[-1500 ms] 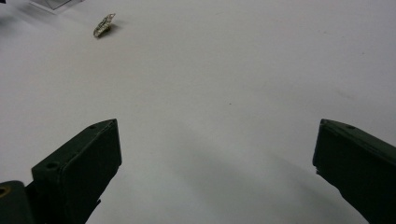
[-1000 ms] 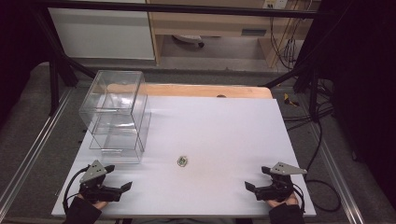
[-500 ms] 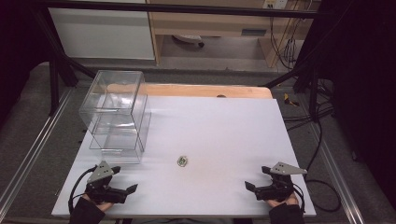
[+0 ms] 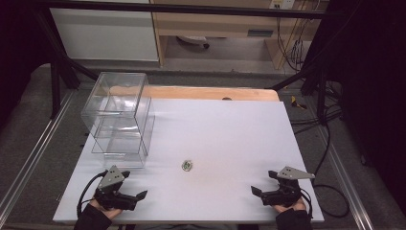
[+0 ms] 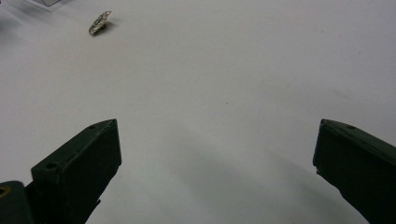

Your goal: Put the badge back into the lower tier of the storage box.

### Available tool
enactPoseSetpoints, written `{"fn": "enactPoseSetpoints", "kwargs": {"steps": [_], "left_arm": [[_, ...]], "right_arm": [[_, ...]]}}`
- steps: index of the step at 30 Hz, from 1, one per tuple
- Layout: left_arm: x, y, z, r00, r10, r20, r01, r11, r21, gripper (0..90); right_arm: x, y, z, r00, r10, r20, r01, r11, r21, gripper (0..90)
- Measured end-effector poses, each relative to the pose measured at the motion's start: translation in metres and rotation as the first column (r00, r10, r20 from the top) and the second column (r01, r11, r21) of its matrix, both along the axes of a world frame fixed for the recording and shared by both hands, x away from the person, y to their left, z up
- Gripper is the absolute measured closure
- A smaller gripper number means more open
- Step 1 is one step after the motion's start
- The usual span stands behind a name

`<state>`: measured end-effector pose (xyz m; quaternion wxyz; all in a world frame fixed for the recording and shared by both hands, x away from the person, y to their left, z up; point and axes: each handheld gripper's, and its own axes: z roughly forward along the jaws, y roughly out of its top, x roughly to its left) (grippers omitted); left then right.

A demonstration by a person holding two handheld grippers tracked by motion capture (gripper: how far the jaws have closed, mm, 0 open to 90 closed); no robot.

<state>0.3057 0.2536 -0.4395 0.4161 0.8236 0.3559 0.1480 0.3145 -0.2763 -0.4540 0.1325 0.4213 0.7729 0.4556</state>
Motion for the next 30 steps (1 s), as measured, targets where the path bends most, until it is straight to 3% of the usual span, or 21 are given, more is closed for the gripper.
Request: {"fn": "enactPoseSetpoints", "kwargs": {"steps": [14, 30], "left_arm": [[0.003, -0.022, 0.005, 0.9996, -0.03, 0.004, 0.03, 0.9995, -0.005, 2.5], [0.012, -0.051, 0.013, 0.9973, -0.074, 0.0, 0.074, 0.997, 0.025, 2.5]], "right_arm": [[0.0, 0.0, 0.0, 1.0, 0.001, 0.002, -0.001, 1.0, -0.004, 1.6], [0.0, 0.001, 0.0, 1.0, 0.002, 0.004, -0.002, 1.0, -0.01, 1.6]]}}
